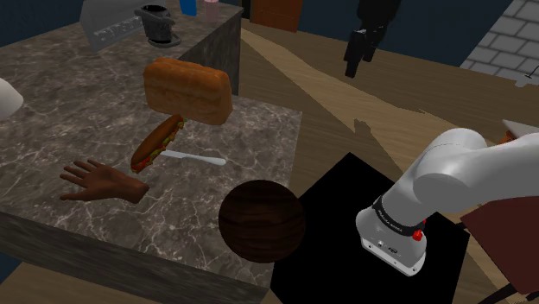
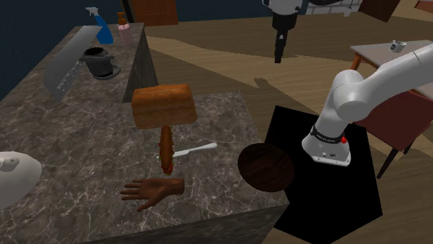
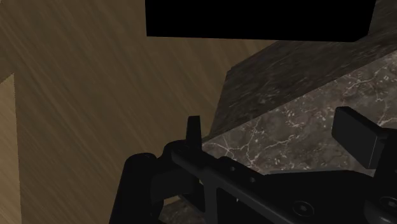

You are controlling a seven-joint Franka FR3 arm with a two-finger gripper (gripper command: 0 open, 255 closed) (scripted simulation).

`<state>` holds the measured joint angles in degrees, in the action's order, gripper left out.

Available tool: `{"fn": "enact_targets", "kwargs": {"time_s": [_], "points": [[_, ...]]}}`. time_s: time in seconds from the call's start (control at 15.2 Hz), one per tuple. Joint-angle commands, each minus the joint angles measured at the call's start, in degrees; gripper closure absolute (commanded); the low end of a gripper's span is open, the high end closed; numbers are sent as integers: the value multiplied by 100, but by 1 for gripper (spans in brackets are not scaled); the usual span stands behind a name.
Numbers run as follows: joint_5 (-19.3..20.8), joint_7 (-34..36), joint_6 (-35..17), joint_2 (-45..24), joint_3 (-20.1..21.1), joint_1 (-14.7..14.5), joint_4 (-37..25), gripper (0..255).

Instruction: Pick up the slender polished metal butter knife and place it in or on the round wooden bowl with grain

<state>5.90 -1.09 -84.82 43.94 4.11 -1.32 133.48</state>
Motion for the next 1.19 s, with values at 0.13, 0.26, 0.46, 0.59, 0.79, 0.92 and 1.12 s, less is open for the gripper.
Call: {"fn": "enact_targets", "kwargs": {"time_s": [0.13, 0.26, 0.46, 0.59, 0.79, 0.92, 1.12], "points": [[-102, 19, -305, -262, 81, -90, 30, 0], [-197, 34, -605, -541, 164, -179, 37, 0], [-324, 49, -1039, -985, 294, -308, 1, 0], [-398, 55, -1317, -1297, 384, -390, -53, 0], [-491, 62, -1710, -1783, 524, -507, -178, 0], [-539, 66, -1955, -2117, 620, -580, -290, 0], [-586, 74, -2293, -2630, 766, -687, -499, 0]]}}
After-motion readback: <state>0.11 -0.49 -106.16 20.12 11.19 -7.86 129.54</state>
